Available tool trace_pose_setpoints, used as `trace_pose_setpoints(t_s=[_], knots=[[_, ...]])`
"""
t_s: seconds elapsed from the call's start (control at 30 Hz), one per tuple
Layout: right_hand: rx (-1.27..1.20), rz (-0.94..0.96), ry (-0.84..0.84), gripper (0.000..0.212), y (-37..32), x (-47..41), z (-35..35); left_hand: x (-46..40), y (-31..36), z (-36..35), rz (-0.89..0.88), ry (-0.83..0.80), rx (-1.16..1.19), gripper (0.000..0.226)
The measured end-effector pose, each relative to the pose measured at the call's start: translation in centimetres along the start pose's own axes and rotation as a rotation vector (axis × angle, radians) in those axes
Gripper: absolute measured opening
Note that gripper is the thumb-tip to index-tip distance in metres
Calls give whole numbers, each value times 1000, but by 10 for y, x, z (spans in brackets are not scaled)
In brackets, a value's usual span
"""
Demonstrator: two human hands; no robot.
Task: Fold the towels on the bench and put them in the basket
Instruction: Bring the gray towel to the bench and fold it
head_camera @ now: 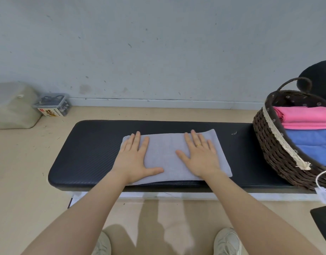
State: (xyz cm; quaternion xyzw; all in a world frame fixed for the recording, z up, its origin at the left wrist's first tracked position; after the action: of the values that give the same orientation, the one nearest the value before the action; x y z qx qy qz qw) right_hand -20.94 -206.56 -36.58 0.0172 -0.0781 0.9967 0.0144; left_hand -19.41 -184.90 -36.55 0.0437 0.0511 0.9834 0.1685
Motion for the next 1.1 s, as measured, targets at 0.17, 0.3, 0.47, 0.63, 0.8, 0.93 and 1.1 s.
trace_pose_setpoints(t_s=[0.17, 0.3, 0.47, 0.63, 0.8, 0.93, 1.1], knots=[[38, -126, -31, 69, 49, 17, 8, 3, 0, 2, 6, -2, -28, 139], [91, -123, 7, 66, 58, 27, 12, 17, 0, 10, -91, 95, -25, 116], [165, 188, 224, 44, 41, 44, 19, 44, 6, 6, -169, 19, 66, 114], [-176, -160, 140, 40, 62, 60, 23, 45, 32, 14, -19, 23, 104, 58], [-580, -477, 165, 32, 56, 50, 34, 9, 72, 27, -50, 71, 89, 61], [-747, -673, 75, 34, 56, 35, 34, -11, 82, 16, -110, -47, 37, 93], [-1127, -596, -136, 16, 58, 32, 47, -15, 82, 2, -100, -106, 14, 102]])
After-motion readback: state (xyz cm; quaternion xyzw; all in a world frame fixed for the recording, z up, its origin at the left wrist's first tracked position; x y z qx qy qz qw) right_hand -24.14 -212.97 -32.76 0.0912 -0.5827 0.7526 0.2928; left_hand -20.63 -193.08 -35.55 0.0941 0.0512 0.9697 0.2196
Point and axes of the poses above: each hand's wrist, its own x-axis away from the middle knuckle, its own z-axis out of the back of the hand, y = z × x, the point moved 2 cm from there along -x, towards the middle knuckle, and after that the axes turned 6 degrees about y, right-handed, at the moved point
